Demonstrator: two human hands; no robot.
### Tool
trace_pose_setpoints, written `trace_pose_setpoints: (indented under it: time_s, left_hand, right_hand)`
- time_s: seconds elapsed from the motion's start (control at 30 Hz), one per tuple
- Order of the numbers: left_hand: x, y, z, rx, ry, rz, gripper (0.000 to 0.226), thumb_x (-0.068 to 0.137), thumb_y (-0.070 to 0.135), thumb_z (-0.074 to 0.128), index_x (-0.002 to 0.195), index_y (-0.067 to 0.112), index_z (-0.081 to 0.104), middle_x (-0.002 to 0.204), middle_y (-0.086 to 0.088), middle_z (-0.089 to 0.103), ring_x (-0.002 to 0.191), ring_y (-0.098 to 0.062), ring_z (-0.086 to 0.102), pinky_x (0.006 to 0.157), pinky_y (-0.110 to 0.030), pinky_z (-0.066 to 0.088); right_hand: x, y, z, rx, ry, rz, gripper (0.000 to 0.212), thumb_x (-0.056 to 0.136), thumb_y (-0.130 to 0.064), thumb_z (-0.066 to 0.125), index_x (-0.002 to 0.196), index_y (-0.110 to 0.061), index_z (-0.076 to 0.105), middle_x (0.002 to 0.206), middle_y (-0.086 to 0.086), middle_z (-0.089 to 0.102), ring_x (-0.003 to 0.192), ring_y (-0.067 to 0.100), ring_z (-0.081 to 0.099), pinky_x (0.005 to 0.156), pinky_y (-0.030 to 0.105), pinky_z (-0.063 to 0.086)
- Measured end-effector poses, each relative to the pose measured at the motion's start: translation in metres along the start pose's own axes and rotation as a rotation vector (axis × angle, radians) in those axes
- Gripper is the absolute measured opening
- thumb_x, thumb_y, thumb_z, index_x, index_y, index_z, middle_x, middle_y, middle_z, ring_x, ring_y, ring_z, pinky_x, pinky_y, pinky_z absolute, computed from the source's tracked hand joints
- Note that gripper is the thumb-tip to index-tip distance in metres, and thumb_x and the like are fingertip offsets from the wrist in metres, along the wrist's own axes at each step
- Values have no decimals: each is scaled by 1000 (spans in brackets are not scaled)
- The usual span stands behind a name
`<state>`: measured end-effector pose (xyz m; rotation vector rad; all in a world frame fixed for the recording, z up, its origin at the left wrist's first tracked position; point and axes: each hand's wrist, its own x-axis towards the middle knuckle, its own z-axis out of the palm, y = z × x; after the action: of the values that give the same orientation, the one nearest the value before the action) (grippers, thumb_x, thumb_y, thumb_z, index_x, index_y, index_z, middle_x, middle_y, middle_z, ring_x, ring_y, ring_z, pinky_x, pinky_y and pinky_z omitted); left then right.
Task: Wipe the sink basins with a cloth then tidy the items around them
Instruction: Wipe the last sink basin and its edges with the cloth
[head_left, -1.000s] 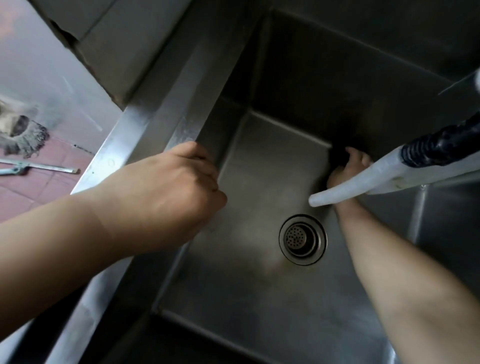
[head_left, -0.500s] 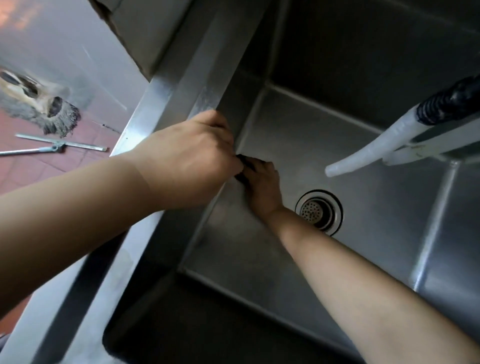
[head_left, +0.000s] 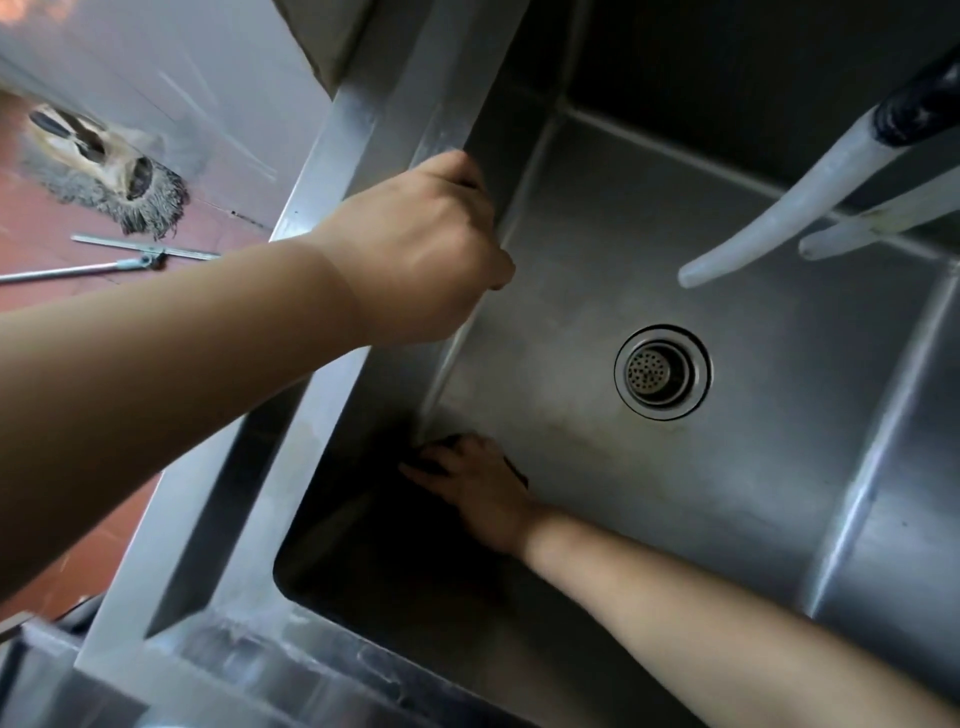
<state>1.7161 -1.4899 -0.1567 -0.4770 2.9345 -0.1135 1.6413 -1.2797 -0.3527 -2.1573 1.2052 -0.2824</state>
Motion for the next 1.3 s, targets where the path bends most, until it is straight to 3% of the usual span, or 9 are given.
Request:
trace_pose_setpoints:
  time_s: [0.3, 0.5, 0.6, 0.73, 0.83, 1.0, 1.13, 1.23, 1.3]
  left_hand:
    - [-1, -3, 1, -25, 26, 13, 23, 76, 14, 40, 71, 23, 61, 68, -1, 61, 74, -29, 57, 91, -32, 33]
    - [-2, -4, 3, -14, 31, 35, 17, 80, 15, 46, 69, 21, 58, 66, -3, 58, 72, -30, 55, 92, -34, 33]
    - [-3, -5, 2, -8, 22, 48, 17, 79, 16, 48, 74, 21, 63, 68, -3, 60, 74, -31, 57, 92, -34, 33]
    - [-2, -4, 1, -28, 29, 63, 16, 78, 15, 49, 73, 22, 63, 67, -3, 60, 74, -31, 57, 91, -35, 33]
    - [-2, -6, 5, 14, 41, 63, 24, 79, 17, 45, 83, 20, 68, 76, -4, 67, 81, -30, 61, 94, -35, 33]
    - [-3, -5, 5, 45, 84, 48, 23, 77, 16, 44, 76, 20, 67, 67, -6, 63, 76, -32, 60, 91, -35, 34]
    - [-3, -3, 5, 43, 68, 46, 24, 76, 18, 42, 74, 19, 66, 66, -5, 62, 75, -31, 60, 90, -35, 35]
    - [-2, -5, 8, 35, 78, 47, 30, 78, 21, 41, 84, 20, 71, 74, -4, 68, 79, -30, 62, 92, -36, 35]
    - [-2, -5, 9, 40, 82, 53, 30, 77, 21, 42, 84, 20, 71, 77, -4, 69, 80, -30, 62, 93, -35, 34]
  right_hand:
    - [-62, 54, -13, -326, -17, -116, 52, 85, -23, 39, 135, -38, 35, 124, -6, 59, 99, 26, 43, 87, 35, 35]
    - [-20, 113, -93, -210, 214, 492, 39, 96, -31, 39, 132, -41, 48, 132, 0, 49, 118, 27, 38, 99, 32, 29]
    - [14, 133, -118, -37, 365, 575, 34, 93, -54, 43, 125, -44, 51, 127, -5, 46, 119, 18, 32, 94, 13, 23]
    - [7, 123, -100, -132, 269, 615, 40, 86, -68, 42, 122, -50, 49, 126, -8, 45, 115, 16, 36, 96, 24, 30]
    - [-37, 86, -72, -296, 123, 394, 49, 86, -40, 59, 132, -44, 45, 132, 4, 51, 108, 34, 46, 87, 40, 41]
    - [-131, 41, -35, -393, -148, 52, 64, 81, -32, 57, 138, -47, 34, 134, 0, 51, 104, 26, 45, 85, 33, 47]
    - [-145, 65, -41, -419, -165, -63, 67, 78, -20, 56, 137, -42, 33, 128, 2, 53, 96, 24, 48, 80, 31, 49]
    - [-127, 90, -57, -361, -69, 208, 67, 82, -14, 53, 139, -41, 31, 130, 7, 52, 104, 32, 48, 89, 36, 47]
    - [-112, 101, -73, -220, 33, 560, 54, 89, -36, 43, 141, -44, 31, 136, 6, 43, 118, 32, 38, 103, 34, 36]
